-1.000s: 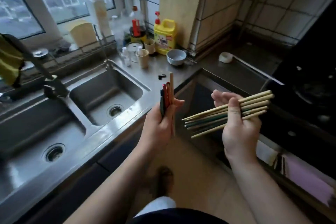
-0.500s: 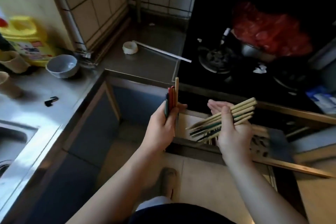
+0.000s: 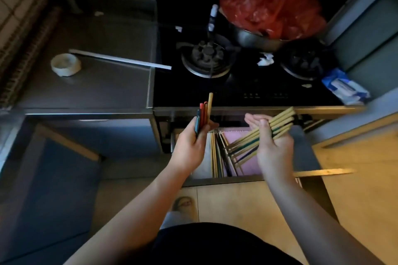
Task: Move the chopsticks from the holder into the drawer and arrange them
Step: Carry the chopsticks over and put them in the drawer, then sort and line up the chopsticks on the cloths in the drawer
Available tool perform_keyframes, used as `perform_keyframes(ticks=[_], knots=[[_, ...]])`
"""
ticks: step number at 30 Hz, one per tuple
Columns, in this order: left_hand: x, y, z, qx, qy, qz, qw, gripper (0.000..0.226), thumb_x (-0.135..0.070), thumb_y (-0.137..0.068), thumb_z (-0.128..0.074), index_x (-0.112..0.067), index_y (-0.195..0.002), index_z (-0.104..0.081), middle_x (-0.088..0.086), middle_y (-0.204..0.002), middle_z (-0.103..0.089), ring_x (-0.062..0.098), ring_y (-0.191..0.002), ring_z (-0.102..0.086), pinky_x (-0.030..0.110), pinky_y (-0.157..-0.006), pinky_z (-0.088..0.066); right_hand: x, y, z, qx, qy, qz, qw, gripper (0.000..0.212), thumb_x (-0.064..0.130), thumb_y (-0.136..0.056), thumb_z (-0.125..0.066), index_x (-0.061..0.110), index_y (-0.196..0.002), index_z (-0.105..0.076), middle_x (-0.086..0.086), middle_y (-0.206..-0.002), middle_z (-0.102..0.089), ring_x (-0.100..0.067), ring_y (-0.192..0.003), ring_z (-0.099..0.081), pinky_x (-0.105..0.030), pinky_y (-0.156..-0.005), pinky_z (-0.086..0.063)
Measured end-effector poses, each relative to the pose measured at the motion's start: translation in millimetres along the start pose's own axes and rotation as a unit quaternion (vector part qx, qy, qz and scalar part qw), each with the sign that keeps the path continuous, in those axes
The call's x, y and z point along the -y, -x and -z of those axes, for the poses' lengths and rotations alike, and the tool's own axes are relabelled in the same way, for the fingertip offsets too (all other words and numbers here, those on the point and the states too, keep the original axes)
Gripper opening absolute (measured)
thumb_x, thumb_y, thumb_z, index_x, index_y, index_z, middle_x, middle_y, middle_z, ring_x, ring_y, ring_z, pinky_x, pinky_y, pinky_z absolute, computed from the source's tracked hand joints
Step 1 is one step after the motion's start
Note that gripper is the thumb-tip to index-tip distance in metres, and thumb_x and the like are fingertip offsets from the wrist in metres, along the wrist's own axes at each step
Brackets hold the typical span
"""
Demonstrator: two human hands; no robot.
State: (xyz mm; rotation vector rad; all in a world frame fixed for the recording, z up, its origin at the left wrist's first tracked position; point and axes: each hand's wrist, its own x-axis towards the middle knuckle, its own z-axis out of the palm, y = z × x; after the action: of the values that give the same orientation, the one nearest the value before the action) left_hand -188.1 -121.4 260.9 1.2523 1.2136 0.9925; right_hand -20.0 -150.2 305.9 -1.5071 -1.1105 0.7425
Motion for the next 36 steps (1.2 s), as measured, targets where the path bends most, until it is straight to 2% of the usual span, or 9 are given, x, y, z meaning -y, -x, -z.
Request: perform_keyframes(ticks=[4, 12, 15, 19, 23, 28, 30, 33, 36], knots=[[9, -28, -30, 0.043, -0.017, 0.022, 0.999, 0.019, -0.025, -0.103, -0.046, -0.026, -0.115, -0.061, -0.015, -0.111, -0.07, 0.0, -0.113, -0.061, 0.035, -0.104, -0.046, -15, -24, 15, -0.021, -0.003, -0.027, 0.999, 0.026, 0.016, -0.101, -0.042, 0.033, -0.096, -0.062, 0.003, -0.108, -0.071, -0.012, -0.107, -0.067, -0.041, -0.1, -0.05], [37, -66, -82, 0.054, -0.043, 0.079, 0.995, 0.025, -0.025, -0.103, -0.044, -0.025, -0.124, -0.058, -0.016, -0.116, -0.066, -0.005, -0.115, -0.056, 0.026, -0.102, -0.044, -61, -68, 42, -0.031, 0.031, -0.091, 0.995, 0.027, 0.018, -0.101, -0.042, 0.035, -0.096, -0.062, 0.001, -0.11, -0.071, -0.007, -0.106, -0.067, -0.036, -0.1, -0.05], [48, -75, -106, 0.036, -0.044, 0.115, 0.992, 0.028, -0.023, -0.103, -0.044, -0.025, -0.128, -0.057, -0.022, -0.11, -0.065, -0.002, -0.115, -0.056, 0.028, -0.106, -0.042, -88, -85, 54, -0.017, 0.055, -0.128, 0.99, 0.025, 0.022, -0.101, -0.042, 0.024, -0.104, -0.066, -0.001, -0.11, -0.072, -0.006, -0.104, -0.068, -0.034, -0.098, -0.052], [73, -87, -140, 0.015, -0.05, 0.181, 0.982, 0.028, -0.021, -0.104, -0.044, -0.022, -0.129, -0.055, 0.003, -0.102, -0.067, 0.029, -0.108, -0.06, 0.043, -0.102, -0.044, -140, -106, 66, 0.014, 0.083, -0.174, 0.981, 0.033, 0.032, -0.1, -0.042, 0.012, -0.103, -0.068, -0.014, -0.094, -0.074, -0.027, -0.087, -0.071, -0.045, -0.079, -0.057], [125, -100, -167, -0.015, -0.068, 0.208, 0.976, 0.028, -0.02, -0.103, -0.046, -0.022, -0.129, -0.056, -0.004, -0.117, -0.065, 0.002, -0.105, -0.059, 0.022, -0.095, -0.044, -196, -120, 66, 0.052, 0.104, -0.222, 0.968, 0.037, 0.034, -0.099, -0.045, 0.002, -0.095, -0.064, -0.025, -0.087, -0.069, -0.018, -0.068, -0.067, -0.032, -0.053, -0.049], [194, -116, -187, -0.035, -0.087, 0.249, 0.964, 0.027, -0.023, -0.102, -0.049, -0.021, -0.126, -0.058, -0.004, -0.113, -0.068, 0.005, -0.104, -0.063, 0.025, -0.093, -0.048, -265, -127, 48, 0.096, 0.116, -0.25, 0.957, 0.041, 0.044, -0.096, -0.045, 0.007, -0.092, -0.063, -0.017, -0.088, -0.072, -0.025, -0.08, -0.072, -0.046, -0.075, -0.059], [220, -123, -191, -0.027, -0.109, 0.265, 0.958, 0.028, -0.028, -0.101, -0.048, -0.024, -0.127, -0.058, -0.006, -0.111, -0.068, 0.004, -0.101, -0.064, 0.025, -0.089, -0.05, -290, -129, 42, 0.106, 0.134, -0.267, 0.948, 0.037, 0.044, -0.097, -0.045, 0.017, -0.078, -0.063, -0.008, -0.073, -0.07, -0.011, -0.064, -0.068, -0.027, -0.065, -0.059], [256, -134, -195, -0.028, -0.106, 0.291, 0.95, 0.029, -0.026, -0.103, -0.046, -0.021, -0.13, -0.055, -0.005, -0.111, -0.067, 0.001, -0.094, -0.062, 0.015, -0.078, -0.047, -323, -135, 31, 0.103, 0.14, -0.282, 0.943, 0.04, 0.032, -0.098, -0.049, 0.028, -0.059, -0.046, 0.011, -0.049, -0.048, 0.001, -0.035, -0.046, -0.008, -0.035, -0.031], [291, -144, -198, -0.048, -0.082, 0.31, 0.946, 0.028, -0.024, -0.102, -0.047, -0.018, -0.128, -0.056, -0.005, -0.105, -0.069, 0.009, -0.094, -0.066, 0.028, -0.085, -0.054, -357, -139, 20, 0.145, 0.136, -0.302, 0.932, 0.035, 0.026, -0.099, -0.049, 0.026, -0.064, -0.046, 0.016, -0.037, -0.05, 0.014, -0.037, -0.048, -0.003, -0.039, -0.032]])
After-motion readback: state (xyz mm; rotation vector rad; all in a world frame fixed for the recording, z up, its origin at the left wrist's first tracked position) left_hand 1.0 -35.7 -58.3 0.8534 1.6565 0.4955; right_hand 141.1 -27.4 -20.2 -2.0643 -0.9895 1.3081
